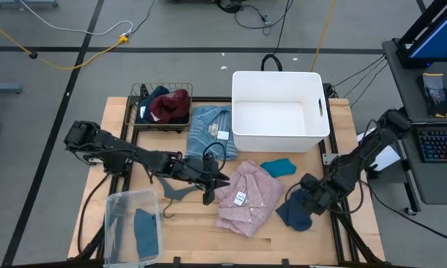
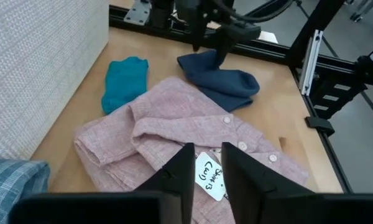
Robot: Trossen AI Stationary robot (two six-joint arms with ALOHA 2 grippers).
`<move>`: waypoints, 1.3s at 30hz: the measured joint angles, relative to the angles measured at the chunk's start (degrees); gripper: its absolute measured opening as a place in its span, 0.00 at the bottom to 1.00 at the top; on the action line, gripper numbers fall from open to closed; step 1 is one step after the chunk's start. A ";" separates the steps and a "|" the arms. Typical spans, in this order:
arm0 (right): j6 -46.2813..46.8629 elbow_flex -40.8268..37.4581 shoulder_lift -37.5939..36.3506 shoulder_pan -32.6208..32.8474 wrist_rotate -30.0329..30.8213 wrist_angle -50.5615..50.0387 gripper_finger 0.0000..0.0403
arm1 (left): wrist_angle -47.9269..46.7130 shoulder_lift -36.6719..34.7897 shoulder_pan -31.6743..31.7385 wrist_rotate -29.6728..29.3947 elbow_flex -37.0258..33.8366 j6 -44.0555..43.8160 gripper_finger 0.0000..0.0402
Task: Pick & Place Cloths
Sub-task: Put the dark blue sock into the transparent bin
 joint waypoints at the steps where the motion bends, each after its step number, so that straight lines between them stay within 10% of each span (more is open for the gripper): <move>1: 0.00 -0.99 0.00 -0.43 -0.10 1.43 0.76 | 0.00 0.00 0.00 0.00 0.00 0.00 0.22; 10: 4.30 -6.01 -0.09 -1.91 -2.88 9.01 0.59 | -0.47 0.00 0.00 -0.12 0.00 -0.26 0.39; 22: 4.38 -6.21 0.04 -1.91 -5.78 16.72 0.04 | -2.14 0.00 0.00 -2.21 0.02 0.15 0.48; 39: -8.37 -0.09 -5.71 -1.92 -7.31 41.72 0.01 | -0.72 0.02 0.05 0.18 0.04 -1.42 0.48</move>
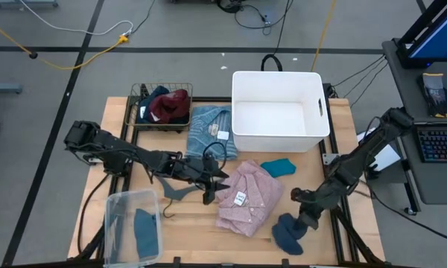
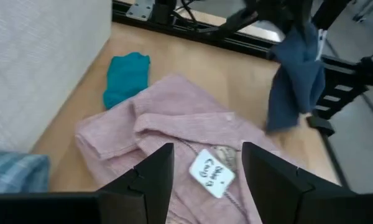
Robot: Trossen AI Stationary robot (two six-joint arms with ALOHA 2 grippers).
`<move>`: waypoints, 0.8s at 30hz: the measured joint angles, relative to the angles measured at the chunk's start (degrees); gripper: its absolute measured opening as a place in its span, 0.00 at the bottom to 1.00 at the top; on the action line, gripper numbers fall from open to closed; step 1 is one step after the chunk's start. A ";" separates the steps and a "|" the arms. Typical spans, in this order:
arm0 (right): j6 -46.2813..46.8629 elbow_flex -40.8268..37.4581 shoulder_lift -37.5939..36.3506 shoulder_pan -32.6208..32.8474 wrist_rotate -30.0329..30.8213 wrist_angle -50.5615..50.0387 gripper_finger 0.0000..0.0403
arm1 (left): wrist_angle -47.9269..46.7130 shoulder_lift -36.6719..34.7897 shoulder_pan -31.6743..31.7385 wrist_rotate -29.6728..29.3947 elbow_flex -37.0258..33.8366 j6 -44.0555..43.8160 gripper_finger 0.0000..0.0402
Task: Pick & Place Cloths
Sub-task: Put the dark blue sock into the transparent bin
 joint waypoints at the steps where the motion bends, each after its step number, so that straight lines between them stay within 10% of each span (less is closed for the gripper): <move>1: -1.45 1.05 -0.48 -0.03 1.68 0.65 0.01 | 0.35 0.00 0.01 0.48 0.00 -0.53 0.48; 11: -20.21 10.04 -1.48 -4.66 17.83 0.58 0.01 | 11.94 0.00 0.01 2.93 0.02 -2.18 0.48; 24: -38.97 13.95 3.03 -16.76 19.16 3.86 0.01 | 30.33 0.00 0.01 3.89 0.07 -4.44 0.48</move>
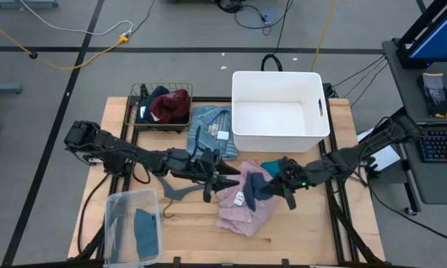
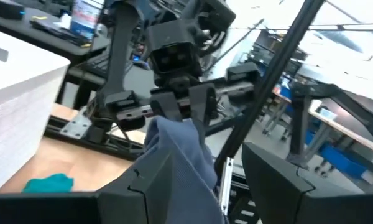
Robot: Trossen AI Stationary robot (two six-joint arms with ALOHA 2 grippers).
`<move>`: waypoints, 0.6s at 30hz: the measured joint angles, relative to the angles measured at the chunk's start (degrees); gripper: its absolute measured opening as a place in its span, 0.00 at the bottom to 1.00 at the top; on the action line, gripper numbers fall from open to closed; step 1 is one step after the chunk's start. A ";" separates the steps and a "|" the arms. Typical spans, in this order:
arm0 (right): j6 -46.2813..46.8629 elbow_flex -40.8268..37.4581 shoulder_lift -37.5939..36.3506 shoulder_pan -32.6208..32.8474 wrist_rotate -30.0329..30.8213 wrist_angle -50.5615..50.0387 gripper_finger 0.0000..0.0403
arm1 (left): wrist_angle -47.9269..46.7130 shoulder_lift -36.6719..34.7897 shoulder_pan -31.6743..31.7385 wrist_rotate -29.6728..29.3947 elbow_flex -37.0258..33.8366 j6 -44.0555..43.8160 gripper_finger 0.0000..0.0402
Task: Pick & Place Cloths
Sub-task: Put the dark blue sock into the transparent bin
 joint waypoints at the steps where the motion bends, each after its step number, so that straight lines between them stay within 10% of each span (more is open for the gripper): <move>1: -1.08 0.00 0.67 -0.62 -0.34 1.55 0.01 | 0.01 0.00 -0.01 -0.70 0.00 -0.40 0.48; 18: -5.93 0.07 9.35 -9.11 -9.31 20.28 0.01 | -2.44 0.04 0.00 -5.04 0.00 -4.62 0.48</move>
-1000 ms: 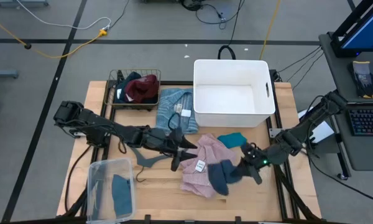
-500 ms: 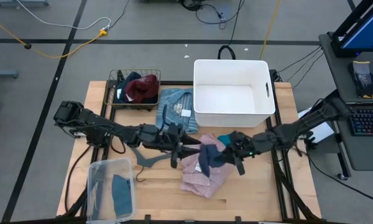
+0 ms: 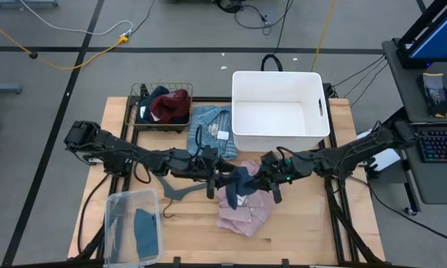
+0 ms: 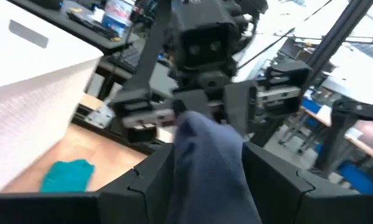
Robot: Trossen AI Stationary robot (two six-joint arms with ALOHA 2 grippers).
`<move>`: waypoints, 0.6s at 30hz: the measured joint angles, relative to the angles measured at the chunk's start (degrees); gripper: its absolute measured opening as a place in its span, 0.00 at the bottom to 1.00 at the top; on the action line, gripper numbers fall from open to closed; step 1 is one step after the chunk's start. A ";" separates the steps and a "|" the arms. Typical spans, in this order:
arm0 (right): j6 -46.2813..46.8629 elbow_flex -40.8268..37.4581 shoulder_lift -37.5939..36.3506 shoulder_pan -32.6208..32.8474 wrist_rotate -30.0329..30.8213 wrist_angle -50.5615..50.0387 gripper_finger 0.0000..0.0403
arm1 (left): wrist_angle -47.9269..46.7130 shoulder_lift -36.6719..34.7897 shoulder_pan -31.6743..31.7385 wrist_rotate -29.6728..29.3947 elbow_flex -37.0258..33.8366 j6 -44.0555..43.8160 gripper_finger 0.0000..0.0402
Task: Pick & Place Cloths
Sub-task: Put the dark blue sock into the transparent bin
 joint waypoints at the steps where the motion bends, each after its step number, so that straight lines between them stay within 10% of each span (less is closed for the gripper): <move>1: 0.00 0.00 0.07 -0.36 -0.05 -0.03 0.01 | -0.10 0.00 0.00 0.78 0.00 -0.79 0.48; 11: -2.07 0.00 0.10 -1.59 0.16 2.93 0.01 | -3.19 -0.07 0.00 2.46 0.04 -2.51 0.45; 18: -2.09 0.00 0.10 -1.95 0.22 2.88 0.01 | -1.96 -0.07 0.00 5.45 0.04 -2.18 0.19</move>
